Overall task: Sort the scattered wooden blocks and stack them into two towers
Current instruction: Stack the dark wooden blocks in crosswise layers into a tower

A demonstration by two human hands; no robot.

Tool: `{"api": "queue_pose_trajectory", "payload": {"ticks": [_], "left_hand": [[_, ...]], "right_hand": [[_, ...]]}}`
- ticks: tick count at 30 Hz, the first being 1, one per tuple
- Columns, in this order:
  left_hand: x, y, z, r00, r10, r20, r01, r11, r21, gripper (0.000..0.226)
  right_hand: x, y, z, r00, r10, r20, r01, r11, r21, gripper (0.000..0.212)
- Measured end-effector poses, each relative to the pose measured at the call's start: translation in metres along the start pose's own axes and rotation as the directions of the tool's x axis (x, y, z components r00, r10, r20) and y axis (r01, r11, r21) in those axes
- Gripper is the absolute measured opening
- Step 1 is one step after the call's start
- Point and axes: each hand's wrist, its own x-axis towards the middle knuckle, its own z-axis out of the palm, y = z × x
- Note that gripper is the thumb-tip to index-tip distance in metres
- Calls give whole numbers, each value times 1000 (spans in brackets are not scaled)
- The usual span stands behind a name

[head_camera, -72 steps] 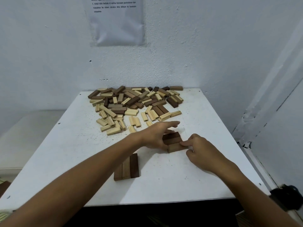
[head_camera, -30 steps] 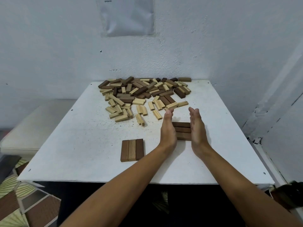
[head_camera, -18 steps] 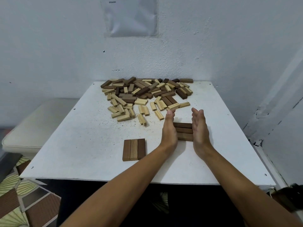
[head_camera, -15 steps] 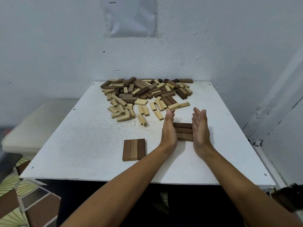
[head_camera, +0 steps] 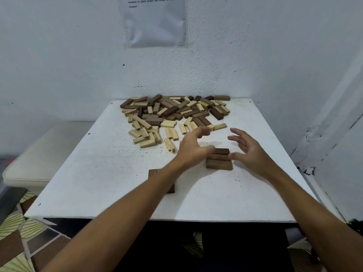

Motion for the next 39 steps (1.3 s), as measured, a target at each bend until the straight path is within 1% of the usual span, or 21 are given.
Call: {"api": "queue_pose_trajectory", "payload": {"ticks": [2, 3, 4, 6, 10, 13, 21, 27, 31, 33, 36, 39], "left_hand": [[6, -7, -13, 974, 22, 224, -73, 972, 225, 80], [9, -11, -16, 953, 10, 304, -109, 943, 313, 88], [10, -15, -18, 936, -4, 353, -138, 916, 376, 94], [12, -22, -18, 922, -20, 387, -167, 879, 445, 101], [15, -24, -15, 922, -39, 385, -164, 861, 482, 101], [17, -29, -14, 925, -75, 373, -126, 864, 487, 101], [14, -22, -16, 927, -52, 371, -136, 876, 463, 92], [11, -24, -17, 937, -40, 348, -116, 902, 416, 98], [1, -21, -34, 950, 12, 313, -130, 924, 360, 99], [-7, -23, -50, 961, 20, 278, -113, 939, 325, 99], [-23, -30, -78, 976, -1, 218, -64, 955, 290, 94], [-43, -37, -104, 984, -45, 171, -4, 961, 276, 84]], "right_hand": [[-1, 1, -11, 987, 38, 155, -2, 974, -227, 92], [-1, 0, -14, 977, 68, 201, -5, 954, -298, 100], [0, 0, -16, 970, 87, 228, -2, 937, -349, 106], [4, -1, -15, 962, 104, 252, 12, 908, -418, 114], [9, 0, -14, 962, 100, 256, 33, 883, -469, 120], [12, 3, -15, 963, 91, 254, 38, 885, -464, 121], [9, 7, -14, 977, 50, 209, 40, 913, -406, 114], [3, 8, -8, 988, -6, 157, 61, 937, -344, 105], [5, -5, 3, 984, -64, 167, 112, 949, -294, 98], [8, -14, 14, 977, -110, 182, 156, 952, -262, 95], [13, -28, 38, 959, -162, 231, 212, 954, -211, 93], [15, -40, 65, 936, -200, 289, 257, 950, -175, 92]]}}
